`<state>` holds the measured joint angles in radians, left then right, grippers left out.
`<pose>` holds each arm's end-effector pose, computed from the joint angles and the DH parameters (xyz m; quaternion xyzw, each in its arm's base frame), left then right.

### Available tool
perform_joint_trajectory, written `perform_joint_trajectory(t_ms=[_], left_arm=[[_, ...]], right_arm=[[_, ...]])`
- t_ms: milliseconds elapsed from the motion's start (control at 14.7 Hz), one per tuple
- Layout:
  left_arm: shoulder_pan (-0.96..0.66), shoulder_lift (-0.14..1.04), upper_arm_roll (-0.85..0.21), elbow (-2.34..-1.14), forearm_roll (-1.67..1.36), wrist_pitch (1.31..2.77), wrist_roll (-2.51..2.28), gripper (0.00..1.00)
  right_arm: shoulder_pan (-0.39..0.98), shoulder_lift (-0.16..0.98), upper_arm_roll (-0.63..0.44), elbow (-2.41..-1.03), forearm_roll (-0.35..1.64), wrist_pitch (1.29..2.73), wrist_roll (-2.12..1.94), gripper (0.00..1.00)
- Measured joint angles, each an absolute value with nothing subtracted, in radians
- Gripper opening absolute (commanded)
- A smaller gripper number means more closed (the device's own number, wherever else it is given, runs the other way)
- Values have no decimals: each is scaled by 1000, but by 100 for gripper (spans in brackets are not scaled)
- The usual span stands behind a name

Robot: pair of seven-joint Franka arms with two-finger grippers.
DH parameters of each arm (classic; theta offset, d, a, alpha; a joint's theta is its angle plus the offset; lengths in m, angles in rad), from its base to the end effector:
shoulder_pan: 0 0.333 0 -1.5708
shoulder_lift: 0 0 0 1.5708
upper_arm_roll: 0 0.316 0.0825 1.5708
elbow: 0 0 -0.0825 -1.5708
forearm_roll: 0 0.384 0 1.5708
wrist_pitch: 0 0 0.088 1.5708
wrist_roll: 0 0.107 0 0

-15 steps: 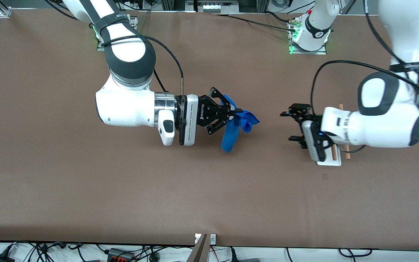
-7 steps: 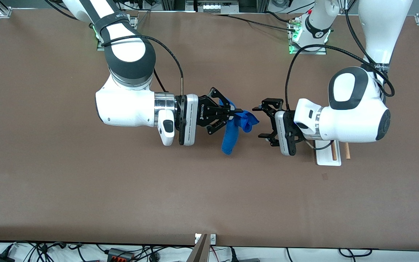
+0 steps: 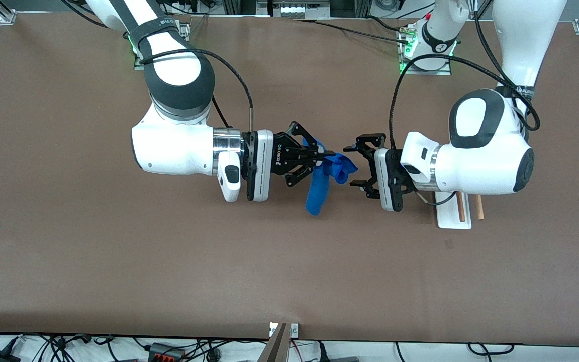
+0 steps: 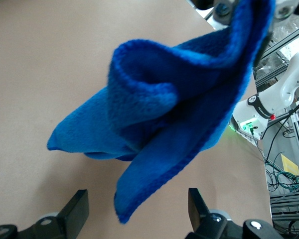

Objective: Pass towel and hang on rack
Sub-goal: 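Grasp the towel with the left gripper beside the right gripper, then open the right gripper and carry the towel away with the left gripper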

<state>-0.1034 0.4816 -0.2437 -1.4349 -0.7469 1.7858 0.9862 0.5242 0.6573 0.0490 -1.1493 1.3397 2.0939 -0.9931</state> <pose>0.6389 -0.2610 0.4406 0.7794 -0.4762 0.0744 0.4003 0.6320 0.4496 0.4839 -0.7088 -0.3735 -0.2320 0.5515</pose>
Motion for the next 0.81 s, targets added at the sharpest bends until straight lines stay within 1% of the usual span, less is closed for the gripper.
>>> perform_joint_trajectory(t_ms=[136, 272, 340, 407, 611, 747, 815], left_arm=[[-105, 481, -265, -1427, -747, 1798, 986, 79], [-107, 481, -272, -1412, -749, 1815, 986, 65], [-107, 481, -272, -1407, -759, 1815, 986, 55], [-106, 481, -272, -1405, -778, 1815, 986, 47], [-106, 482, -272, -1405, -797, 1816, 986, 29], [-106, 482, -272, -1405, -798, 1816, 986, 21], [-106, 483, -272, -1405, -798, 1821, 986, 13]], right_arm=[[523, 657, 47, -1149, 1340, 2095, -1002, 0], [520, 657, 44, -1149, 1340, 2095, -1016, 0], [519, 657, 43, -1149, 1340, 2095, -1022, 0], [518, 657, 43, -1149, 1340, 2095, -1027, 0], [519, 657, 43, -1149, 1340, 2095, -1031, 0], [520, 657, 43, -1149, 1340, 2095, -1032, 0], [521, 657, 43, -1149, 1340, 2095, -1032, 0]])
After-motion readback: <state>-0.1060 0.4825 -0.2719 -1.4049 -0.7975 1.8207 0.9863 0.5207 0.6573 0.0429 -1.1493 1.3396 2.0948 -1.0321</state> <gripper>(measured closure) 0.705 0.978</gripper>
